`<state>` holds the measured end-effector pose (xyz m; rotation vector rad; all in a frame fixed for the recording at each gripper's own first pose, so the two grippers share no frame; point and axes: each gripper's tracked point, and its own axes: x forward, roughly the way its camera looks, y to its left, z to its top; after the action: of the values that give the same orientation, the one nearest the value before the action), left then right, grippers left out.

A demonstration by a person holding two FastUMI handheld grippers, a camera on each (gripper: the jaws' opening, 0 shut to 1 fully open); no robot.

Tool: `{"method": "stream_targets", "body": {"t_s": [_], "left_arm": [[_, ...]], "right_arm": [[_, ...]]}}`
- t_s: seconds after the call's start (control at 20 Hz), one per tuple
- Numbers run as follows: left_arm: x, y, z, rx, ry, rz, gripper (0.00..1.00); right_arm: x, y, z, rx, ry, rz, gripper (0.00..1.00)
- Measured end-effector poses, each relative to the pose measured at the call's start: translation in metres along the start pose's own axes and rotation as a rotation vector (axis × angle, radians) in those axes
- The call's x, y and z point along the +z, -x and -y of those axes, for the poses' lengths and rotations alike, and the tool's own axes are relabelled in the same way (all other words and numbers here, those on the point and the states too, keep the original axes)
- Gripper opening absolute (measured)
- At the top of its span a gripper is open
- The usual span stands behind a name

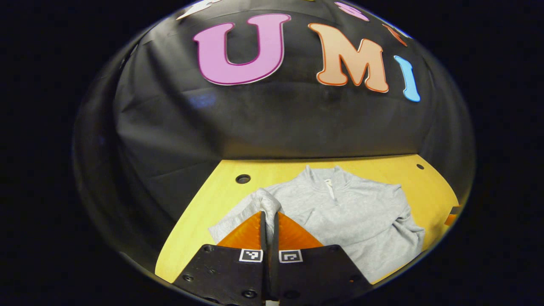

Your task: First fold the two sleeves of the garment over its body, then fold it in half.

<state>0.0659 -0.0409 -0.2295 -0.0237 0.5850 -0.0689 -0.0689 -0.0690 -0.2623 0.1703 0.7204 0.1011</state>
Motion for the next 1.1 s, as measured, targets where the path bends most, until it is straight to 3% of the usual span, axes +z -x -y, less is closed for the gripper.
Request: {"method": "stream_targets", "body": {"t_s": [0.1, 0.15, 0.35, 0.45, 0.85, 1.1], "left_arm": [[0.009, -0.009, 0.026, -0.030, -0.012, 0.015, 0.00], [0.013, -0.012, 0.039, -0.047, -0.024, 0.021, 0.00], [0.026, -0.023, 0.106, -0.135, -0.086, 0.038, 0.00], [0.027, -0.027, 0.138, -0.180, -0.108, 0.040, 0.00], [0.004, -0.050, 0.218, -0.228, -0.168, -0.010, 0.01], [-0.019, -0.057, 0.252, -0.296, -0.172, -0.065, 0.11]], "right_arm": [[0.000, 0.007, 0.020, -0.032, -0.010, 0.003, 0.94], [-0.001, 0.012, 0.028, -0.044, -0.015, 0.005, 0.98], [-0.003, 0.022, 0.057, -0.078, -0.016, 0.004, 0.94], [-0.003, 0.023, 0.068, -0.089, -0.019, 0.002, 0.98], [-0.008, 0.026, 0.087, -0.081, -0.005, -0.009, 0.98], [-0.015, 0.020, 0.087, -0.046, 0.000, -0.032, 0.98]]}}
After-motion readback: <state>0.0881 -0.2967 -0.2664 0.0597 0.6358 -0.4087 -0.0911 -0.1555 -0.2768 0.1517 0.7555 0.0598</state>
